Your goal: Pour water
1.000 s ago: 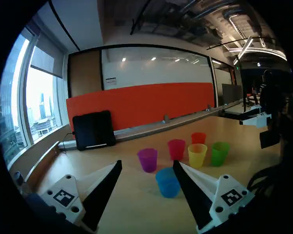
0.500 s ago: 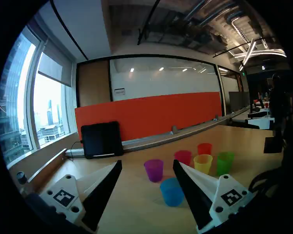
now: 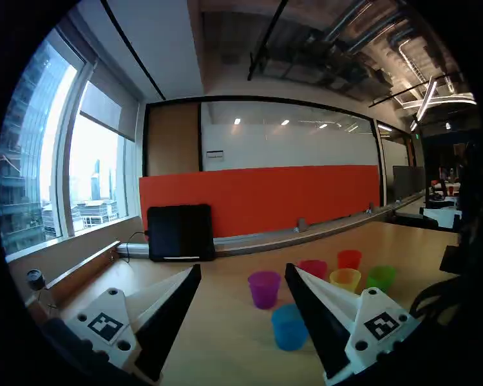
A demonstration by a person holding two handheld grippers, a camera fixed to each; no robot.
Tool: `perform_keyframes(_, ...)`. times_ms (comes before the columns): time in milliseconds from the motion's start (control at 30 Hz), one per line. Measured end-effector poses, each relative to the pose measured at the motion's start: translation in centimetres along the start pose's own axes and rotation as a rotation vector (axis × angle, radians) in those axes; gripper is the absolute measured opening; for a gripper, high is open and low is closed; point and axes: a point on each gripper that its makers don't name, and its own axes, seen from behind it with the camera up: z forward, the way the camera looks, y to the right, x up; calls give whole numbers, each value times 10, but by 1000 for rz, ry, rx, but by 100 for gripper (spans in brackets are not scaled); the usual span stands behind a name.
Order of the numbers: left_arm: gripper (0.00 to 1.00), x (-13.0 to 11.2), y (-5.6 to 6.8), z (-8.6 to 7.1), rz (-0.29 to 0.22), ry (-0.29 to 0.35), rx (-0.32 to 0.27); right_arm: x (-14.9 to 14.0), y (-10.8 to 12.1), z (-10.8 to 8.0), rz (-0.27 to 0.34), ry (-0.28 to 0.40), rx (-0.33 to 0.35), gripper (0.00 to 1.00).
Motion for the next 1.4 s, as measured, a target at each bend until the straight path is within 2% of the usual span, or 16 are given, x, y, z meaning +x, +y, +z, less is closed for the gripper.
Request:
perform_keyframes(567, 97, -10, -15, -2, 30, 43, 108, 1, 6, -6, 12, 13, -37, 100)
perform_keyframes(767, 97, -20, -19, -3, 37, 45, 139, 0, -2, -4, 21, 11, -26, 100)
perform_keyframes(967, 97, -33, -19, -2, 16, 36, 151, 0, -7, -3, 18, 5, -22, 100)
perform_keyframes(1267, 97, -53, -30, -3, -24, 23, 168, 5, -11, -1, 6, 12, -33, 100)
perform_keyframes(1400, 97, -60, -31, -1, -37, 20, 165, 5, -13, -1, 1, 6, -31, 100)
